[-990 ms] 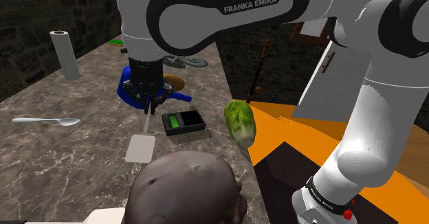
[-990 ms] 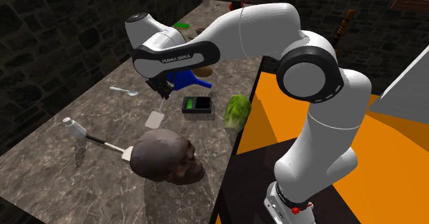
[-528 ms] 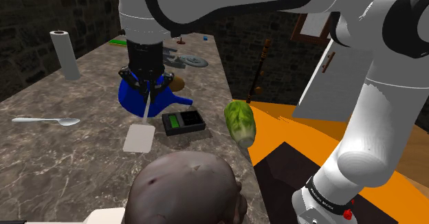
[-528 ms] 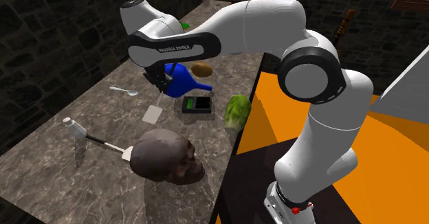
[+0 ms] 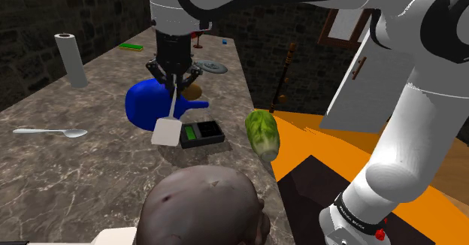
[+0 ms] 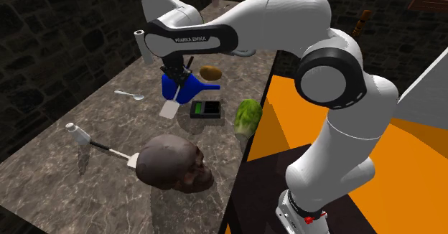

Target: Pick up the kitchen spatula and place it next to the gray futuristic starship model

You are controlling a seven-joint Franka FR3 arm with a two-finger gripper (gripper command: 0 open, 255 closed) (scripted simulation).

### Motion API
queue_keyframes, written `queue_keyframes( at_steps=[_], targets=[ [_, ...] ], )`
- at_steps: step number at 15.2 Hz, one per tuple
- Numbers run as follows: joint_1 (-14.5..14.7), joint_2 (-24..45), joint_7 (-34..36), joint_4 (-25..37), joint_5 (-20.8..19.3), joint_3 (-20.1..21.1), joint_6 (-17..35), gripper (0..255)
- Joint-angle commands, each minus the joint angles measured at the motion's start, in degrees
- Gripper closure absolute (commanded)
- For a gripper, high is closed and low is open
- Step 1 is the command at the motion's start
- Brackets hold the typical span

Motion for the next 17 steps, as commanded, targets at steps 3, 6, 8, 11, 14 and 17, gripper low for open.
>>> queue_keyframes(
  at_steps=[3,6,8,11,14,17],
  targets=[
    [-4.0,-1.9,-6.0,-1.5,1.6,-1.8,0.8,255],
    [-6.6,-2.4,-10.1,-1.9,2.2,-3.3,1.2,255],
    [-8.1,-2.3,-12.7,-1.8,2.4,-4.3,1.4,255],
    [-10.3,-1.8,-16.4,-1.1,2.3,-5.8,1.5,255],
    [-12.2,-0.7,-19.9,0.3,2.0,-7.3,1.3,255],
    [-13.9,1.0,-23.1,2.4,1.3,-8.7,1.0,255]
  ],
)
